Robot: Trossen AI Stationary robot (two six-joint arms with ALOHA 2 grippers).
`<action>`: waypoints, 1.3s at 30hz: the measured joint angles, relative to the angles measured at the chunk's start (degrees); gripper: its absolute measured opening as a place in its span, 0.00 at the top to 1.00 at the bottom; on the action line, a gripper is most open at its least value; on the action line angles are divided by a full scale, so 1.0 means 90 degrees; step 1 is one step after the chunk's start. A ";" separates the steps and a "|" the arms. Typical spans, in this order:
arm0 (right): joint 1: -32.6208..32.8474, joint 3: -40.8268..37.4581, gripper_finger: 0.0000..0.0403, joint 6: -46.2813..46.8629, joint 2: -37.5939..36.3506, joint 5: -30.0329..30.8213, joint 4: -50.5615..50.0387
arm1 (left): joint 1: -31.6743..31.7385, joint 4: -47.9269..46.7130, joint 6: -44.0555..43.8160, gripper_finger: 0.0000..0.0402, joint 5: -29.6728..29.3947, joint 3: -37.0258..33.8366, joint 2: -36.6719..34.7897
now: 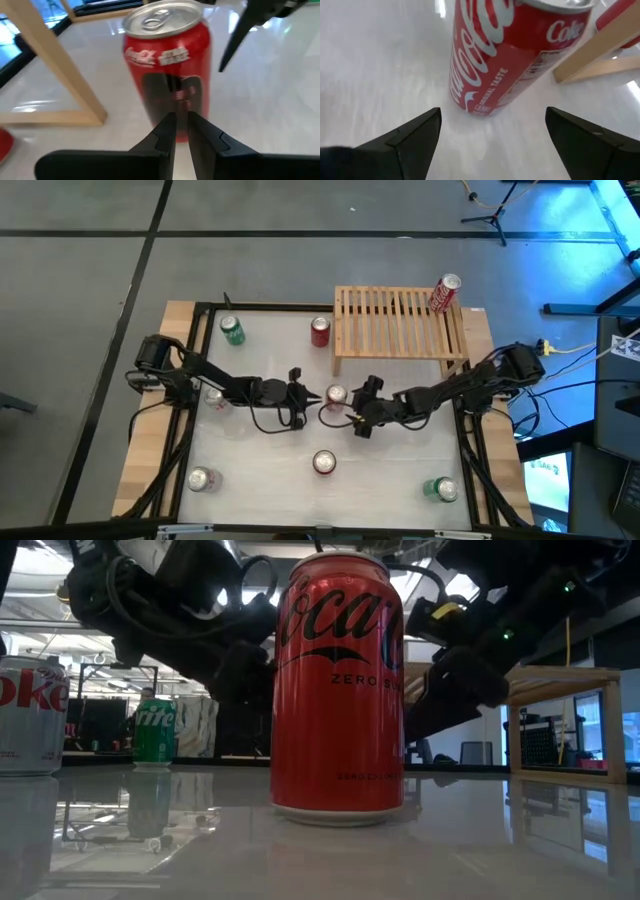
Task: Place canned beverage on shelf
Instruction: Put the red white soda can on the shelf aligned with the other red white soda can
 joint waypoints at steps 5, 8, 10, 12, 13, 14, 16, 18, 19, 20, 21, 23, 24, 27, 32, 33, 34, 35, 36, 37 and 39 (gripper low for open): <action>0.0002 -0.0002 0.12 -0.0092 -0.0063 0.0000 -0.0002 | 0.0007 -0.0053 -0.0015 0.90 -0.0075 0.0000 0.0026; 0.0001 -0.0002 0.12 -0.0116 -0.0159 0.0005 0.0027 | 0.0007 -0.0119 -0.0110 0.90 -0.0046 0.0000 0.0048; -0.0002 -0.0002 0.12 -0.0121 -0.0178 0.0005 0.0004 | 0.0007 -0.0092 -0.0146 0.90 0.0054 0.0000 0.0048; -0.0002 -0.0002 0.12 -0.0121 -0.0185 -0.0001 0.0009 | 0.0007 -0.0099 -0.0148 0.90 0.0059 0.0000 0.0048; -0.0002 -0.0002 0.12 -0.0128 -0.0191 -0.0002 0.0003 | 0.0007 -0.0099 -0.0153 0.90 0.0065 0.0000 0.0048; -0.0002 0.0005 0.12 -0.0140 -0.0214 -0.0016 -0.0047 | 0.0006 -0.0095 -0.0163 0.90 0.0064 0.0000 0.0048; -0.0001 0.0119 0.12 -0.0143 -0.0256 -0.0059 -0.0276 | 0.0006 -0.0099 -0.0172 0.90 0.0064 0.0000 0.0048; -0.0001 0.0299 0.12 -0.0148 -0.0352 -0.0069 -0.0589 | 0.0005 -0.0096 -0.0175 0.90 0.0064 0.0000 0.0048; 0.0002 0.0400 0.12 -0.0148 -0.0400 -0.0066 -0.0786 | 0.0005 -0.0096 -0.0175 0.90 0.0065 0.0000 0.0048; 0.0002 0.0512 0.12 -0.0156 -0.0457 -0.0068 -0.0919 | 0.0005 -0.0100 -0.0175 0.90 0.0066 0.0000 0.0048; 0.0000 0.0608 0.12 -0.0182 -0.0491 -0.0064 -0.1040 | 0.0005 -0.0104 -0.0175 0.90 0.0064 0.0000 0.0048; 0.0000 0.0785 0.12 -0.0264 -0.0575 -0.0035 -0.1332 | 0.0005 -0.0101 -0.0175 0.90 0.0064 -0.0002 0.0048; 0.0000 0.0873 0.12 -0.0294 -0.0598 0.0000 -0.1425 | 0.0005 -0.0120 -0.0175 0.90 0.0064 -0.0002 0.0048; -0.0005 0.1074 0.12 -0.0453 -0.0644 0.0007 -0.1425 | 0.0005 -0.0123 -0.0176 0.90 0.0065 -0.0002 0.0048; -0.0101 0.1137 0.12 -0.0815 -0.0644 0.0010 -0.0772 | 0.0005 -0.0121 -0.0177 0.90 0.0066 -0.0002 0.0048; -0.0159 0.1137 0.12 -0.0875 -0.0643 0.0007 -0.0661 | 0.0005 -0.0123 -0.0175 0.90 0.0066 -0.0002 0.0048; -0.0212 0.1137 0.12 -0.0918 -0.0620 0.0001 -0.0570 | 0.0005 -0.0123 -0.0177 0.90 0.0064 -0.0002 0.0048; -0.0283 0.1137 0.12 -0.0930 -0.0599 -0.0043 -0.0488 | 0.0005 -0.0121 -0.0176 0.90 0.0064 -0.0002 0.0048; -0.0352 0.1137 0.12 -0.0936 -0.0570 -0.0076 -0.0438 | 0.0005 -0.0121 -0.0177 0.90 0.0064 -0.0002 0.0048; -0.0432 0.1137 0.12 -0.0935 -0.0507 -0.0159 -0.0375 | 0.0005 -0.0123 -0.0177 0.90 0.0064 -0.0002 0.0048; -0.0587 0.1137 0.12 -0.0934 -0.0396 -0.0427 -0.0300 | 0.0005 -0.0123 -0.0177 0.90 0.0064 -0.0002 0.0048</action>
